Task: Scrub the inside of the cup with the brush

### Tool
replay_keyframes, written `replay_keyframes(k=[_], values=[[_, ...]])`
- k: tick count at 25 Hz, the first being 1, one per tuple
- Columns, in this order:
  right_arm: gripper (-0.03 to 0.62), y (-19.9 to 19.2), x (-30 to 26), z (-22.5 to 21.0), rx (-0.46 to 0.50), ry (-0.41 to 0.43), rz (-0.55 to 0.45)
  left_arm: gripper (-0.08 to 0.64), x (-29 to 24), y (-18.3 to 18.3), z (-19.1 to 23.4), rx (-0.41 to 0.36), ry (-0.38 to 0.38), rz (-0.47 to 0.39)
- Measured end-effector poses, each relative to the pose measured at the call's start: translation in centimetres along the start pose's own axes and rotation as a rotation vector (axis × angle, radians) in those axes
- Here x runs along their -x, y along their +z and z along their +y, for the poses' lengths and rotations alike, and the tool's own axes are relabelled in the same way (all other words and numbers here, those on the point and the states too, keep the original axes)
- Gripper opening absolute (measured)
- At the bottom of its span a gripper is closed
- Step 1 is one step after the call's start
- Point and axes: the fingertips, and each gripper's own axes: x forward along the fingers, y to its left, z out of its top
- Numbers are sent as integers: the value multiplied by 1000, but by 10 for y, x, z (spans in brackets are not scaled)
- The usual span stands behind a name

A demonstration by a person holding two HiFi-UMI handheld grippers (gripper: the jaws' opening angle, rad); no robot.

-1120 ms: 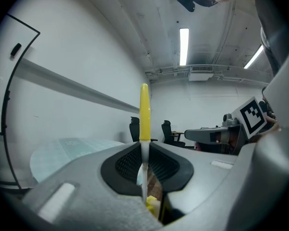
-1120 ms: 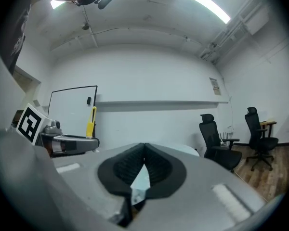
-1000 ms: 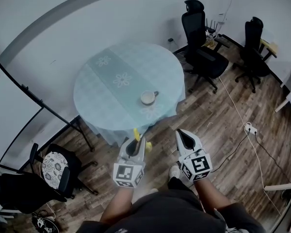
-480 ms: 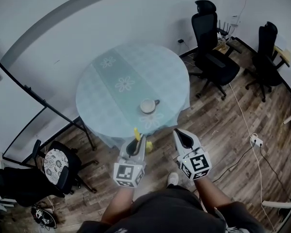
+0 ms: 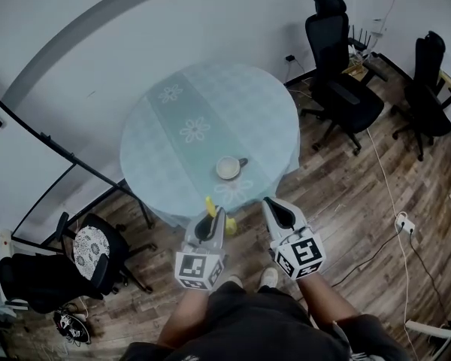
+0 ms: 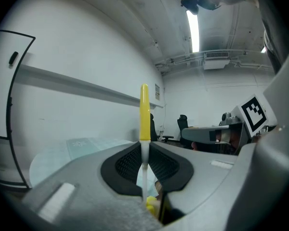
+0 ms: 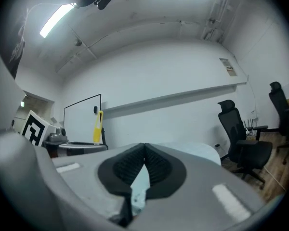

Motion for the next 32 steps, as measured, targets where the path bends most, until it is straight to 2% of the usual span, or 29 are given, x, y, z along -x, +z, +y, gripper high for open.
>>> replay_keyframes(k=[5, 11, 22, 28, 32], values=[[2, 7, -25, -10, 2, 18, -19, 37, -21, -2, 12, 0, 2, 8], [2, -6, -60, -20, 4, 6, 31, 37, -51, -3, 43, 11, -8, 4], [2, 2, -170, -39, 30, -24, 53, 37, -135, 0, 117, 28, -92, -4], [2, 0, -224, -45, 127, -45, 79, 37, -173, -3, 154, 53, -137, -1], [2, -3, -251, -47, 141, -57, 100, 37, -191, -7, 173, 62, -167, 1]])
